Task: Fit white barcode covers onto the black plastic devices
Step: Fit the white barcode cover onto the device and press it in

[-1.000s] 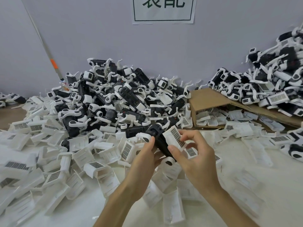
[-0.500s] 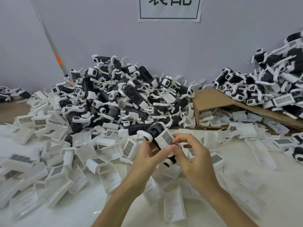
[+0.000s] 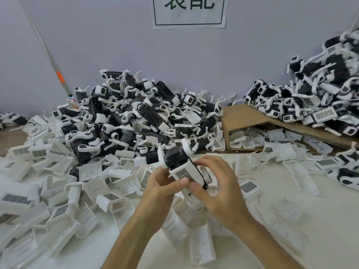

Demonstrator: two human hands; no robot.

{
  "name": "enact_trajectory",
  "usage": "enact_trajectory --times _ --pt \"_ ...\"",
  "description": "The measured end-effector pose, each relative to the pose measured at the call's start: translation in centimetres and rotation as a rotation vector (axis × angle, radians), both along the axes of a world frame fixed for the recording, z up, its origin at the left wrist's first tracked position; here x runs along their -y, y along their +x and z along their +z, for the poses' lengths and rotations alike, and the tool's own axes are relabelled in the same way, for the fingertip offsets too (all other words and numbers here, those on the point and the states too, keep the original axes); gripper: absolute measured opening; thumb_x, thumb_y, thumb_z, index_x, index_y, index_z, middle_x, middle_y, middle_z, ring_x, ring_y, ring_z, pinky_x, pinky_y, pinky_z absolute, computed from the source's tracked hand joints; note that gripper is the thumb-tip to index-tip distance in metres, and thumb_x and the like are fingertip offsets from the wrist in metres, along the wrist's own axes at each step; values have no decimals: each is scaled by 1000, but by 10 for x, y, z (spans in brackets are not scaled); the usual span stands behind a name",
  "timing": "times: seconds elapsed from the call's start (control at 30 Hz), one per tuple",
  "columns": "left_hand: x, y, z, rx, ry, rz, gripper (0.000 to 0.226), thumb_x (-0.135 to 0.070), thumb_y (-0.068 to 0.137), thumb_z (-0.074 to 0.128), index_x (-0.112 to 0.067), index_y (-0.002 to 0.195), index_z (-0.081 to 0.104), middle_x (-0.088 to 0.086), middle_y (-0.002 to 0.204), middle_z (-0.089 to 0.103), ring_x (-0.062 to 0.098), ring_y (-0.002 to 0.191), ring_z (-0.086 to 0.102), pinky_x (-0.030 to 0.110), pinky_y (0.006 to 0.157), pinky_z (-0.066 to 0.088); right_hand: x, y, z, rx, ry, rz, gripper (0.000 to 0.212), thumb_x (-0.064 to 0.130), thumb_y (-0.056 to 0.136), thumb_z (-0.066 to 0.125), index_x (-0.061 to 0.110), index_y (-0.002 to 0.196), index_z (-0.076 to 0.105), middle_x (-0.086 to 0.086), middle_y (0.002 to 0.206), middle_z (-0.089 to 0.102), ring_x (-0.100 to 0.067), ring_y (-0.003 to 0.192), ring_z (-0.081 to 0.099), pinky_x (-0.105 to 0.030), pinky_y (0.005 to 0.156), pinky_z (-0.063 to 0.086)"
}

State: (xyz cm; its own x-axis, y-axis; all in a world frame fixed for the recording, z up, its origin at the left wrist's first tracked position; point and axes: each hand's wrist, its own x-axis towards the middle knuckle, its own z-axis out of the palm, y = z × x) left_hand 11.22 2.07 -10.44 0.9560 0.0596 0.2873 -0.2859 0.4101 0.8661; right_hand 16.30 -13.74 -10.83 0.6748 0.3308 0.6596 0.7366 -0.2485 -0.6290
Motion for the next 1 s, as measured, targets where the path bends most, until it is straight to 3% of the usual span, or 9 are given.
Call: enact_trajectory --times 0.13,0.3,0.43,0.57,0.67,0.73,0.8,0.9,1.0 --pt "-3 2 -2 -21 27 37 53 -14 72 79 1 121 65 26 120 68 38 115 65 32 91 54 -1 -1 -2 63 -59 -31 42 56 87 62 46 127 55 26 133 52 -3 133 45 -30 109 29" --pt "-4 4 -5 -27 59 26 43 -13 71 80 -4 112 71 23 114 71 34 109 69 29 87 55 2 0 -1 133 -69 -79 43 52 84 66 24 117 68 20 125 61 -2 127 50 -25 108 28" --pt "-3 3 -4 -18 80 22 40 -9 71 81 -1 109 72 25 111 72 35 106 70 29 85 56 2 0 -1 227 -60 -121 39 47 85 69 20 112 70 18 123 62 -6 129 50 -30 109 29" --pt "1 5 -8 -35 99 77 48 -2 76 74 -2 122 63 27 116 69 41 111 66 41 96 52 5 3 2 318 -72 -210 38 37 82 75 22 117 69 5 133 55 -12 135 44 -33 111 29" --pt "3 7 -7 -42 99 86 57 -3 74 69 -7 130 57 22 124 66 38 111 64 43 100 50 10 7 3 378 -96 -308 42 20 77 79 18 118 69 -6 143 48 -24 144 36 -35 117 24" --pt "-2 6 -5 -97 36 49 65 -9 69 68 -6 132 54 10 118 69 23 105 67 39 103 48 13 10 4 377 -88 -313 45 8 77 82 16 119 69 -9 148 43 -28 149 29 -40 119 25" --pt "-9 8 -4 -129 -10 -20 57 -18 87 55 -1 140 50 -2 126 66 8 110 64 29 107 45 15 13 4 390 -80 -284 50 2 76 83 17 121 68 -9 152 38 -31 151 24 -44 120 27" --pt "-8 2 3 -250 -103 -87 64 -54 98 38 -10 142 54 14 142 59 32 124 61 47 103 49 15 15 4 459 -109 -256 56 -6 72 84 17 120 70 -10 156 34 -33 152 22 -37 122 22" --pt "-4 1 3 -239 -29 -198 57 -51 95 54 -10 134 61 14 134 64 27 119 63 39 93 55 12 14 5 519 -129 -214 64 -9 76 80 25 128 65 -17 159 30 -34 152 22 -38 123 22"
